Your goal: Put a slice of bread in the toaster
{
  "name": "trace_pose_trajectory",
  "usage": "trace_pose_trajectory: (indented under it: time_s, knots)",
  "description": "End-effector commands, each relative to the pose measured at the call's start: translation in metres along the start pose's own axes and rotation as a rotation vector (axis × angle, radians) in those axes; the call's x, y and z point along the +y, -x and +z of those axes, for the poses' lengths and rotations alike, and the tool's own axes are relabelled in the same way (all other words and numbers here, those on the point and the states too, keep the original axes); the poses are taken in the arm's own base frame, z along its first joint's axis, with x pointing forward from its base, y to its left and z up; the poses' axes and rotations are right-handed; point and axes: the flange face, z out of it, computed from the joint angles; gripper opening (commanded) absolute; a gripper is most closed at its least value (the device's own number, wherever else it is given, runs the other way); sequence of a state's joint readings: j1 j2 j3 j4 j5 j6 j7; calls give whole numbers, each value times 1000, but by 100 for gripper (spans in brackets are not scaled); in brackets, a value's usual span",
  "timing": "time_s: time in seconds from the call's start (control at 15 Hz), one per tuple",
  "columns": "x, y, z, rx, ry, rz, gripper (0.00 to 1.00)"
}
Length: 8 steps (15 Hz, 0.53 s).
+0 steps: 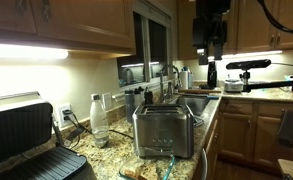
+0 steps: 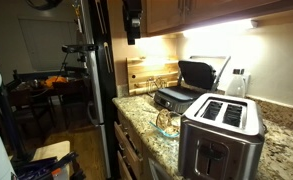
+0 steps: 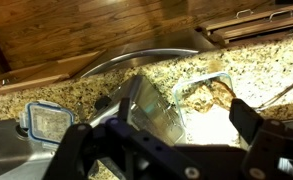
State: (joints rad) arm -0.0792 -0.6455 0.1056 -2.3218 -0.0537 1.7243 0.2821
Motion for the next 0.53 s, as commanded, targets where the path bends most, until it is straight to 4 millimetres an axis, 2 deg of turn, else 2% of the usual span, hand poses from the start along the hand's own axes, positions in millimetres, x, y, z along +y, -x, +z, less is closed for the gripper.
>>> trace_pose_trajectory:
  time_s: [0.0,0.47]
  knots:
    - [-2,-7,4,-6,9,0,100]
    - [-6,-14,20,-36,18,-36,100]
